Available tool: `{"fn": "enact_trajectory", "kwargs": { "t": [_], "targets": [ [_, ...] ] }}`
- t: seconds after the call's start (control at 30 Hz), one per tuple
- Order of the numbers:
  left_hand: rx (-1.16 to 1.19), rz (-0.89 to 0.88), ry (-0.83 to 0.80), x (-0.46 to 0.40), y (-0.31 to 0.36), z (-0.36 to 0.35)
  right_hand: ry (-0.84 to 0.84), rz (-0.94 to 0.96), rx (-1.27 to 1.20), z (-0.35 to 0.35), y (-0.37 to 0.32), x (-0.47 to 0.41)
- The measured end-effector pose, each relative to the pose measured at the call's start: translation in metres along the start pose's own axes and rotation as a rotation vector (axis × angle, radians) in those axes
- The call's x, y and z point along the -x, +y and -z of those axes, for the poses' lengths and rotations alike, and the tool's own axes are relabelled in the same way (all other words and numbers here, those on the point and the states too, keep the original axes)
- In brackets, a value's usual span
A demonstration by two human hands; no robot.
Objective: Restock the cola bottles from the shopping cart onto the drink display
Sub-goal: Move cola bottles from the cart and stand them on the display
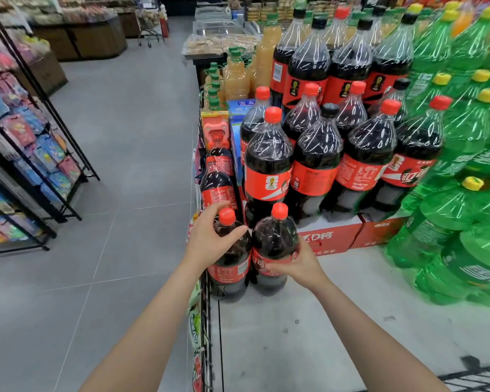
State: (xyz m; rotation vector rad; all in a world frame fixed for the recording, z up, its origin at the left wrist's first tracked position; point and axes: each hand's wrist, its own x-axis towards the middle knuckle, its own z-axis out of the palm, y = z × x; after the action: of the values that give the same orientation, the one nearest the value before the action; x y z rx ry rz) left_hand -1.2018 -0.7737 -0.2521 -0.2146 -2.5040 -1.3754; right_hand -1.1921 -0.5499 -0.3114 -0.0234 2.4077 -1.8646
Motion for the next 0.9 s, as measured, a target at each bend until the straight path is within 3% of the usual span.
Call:
{"fn": "enact_trajectory", "kwargs": {
  "t": [0.07,0.27,0.43,0.9],
  "targets": [
    [-0.001,-0.047,0.03,-0.002,0.011,0.008,0.004,-0.017,0.075,0.005,-0.009,0.006],
    [-0.087,-0.442,0.093,-0.025,0.084,0.017,-0.005,-0.128,0.337,0.048,-0.034,0.037],
    [-0.089,-0.623,-0.143,-0.029,0.146,-0.037,-0.098,-0.278,0.485,0.105,-0.05,0.093],
    [0.016,-0.768,-0.733,0.125,0.268,-0.244,0.237,-0.574,0.491,0.274,-0.024,0.351]
  ]
}}
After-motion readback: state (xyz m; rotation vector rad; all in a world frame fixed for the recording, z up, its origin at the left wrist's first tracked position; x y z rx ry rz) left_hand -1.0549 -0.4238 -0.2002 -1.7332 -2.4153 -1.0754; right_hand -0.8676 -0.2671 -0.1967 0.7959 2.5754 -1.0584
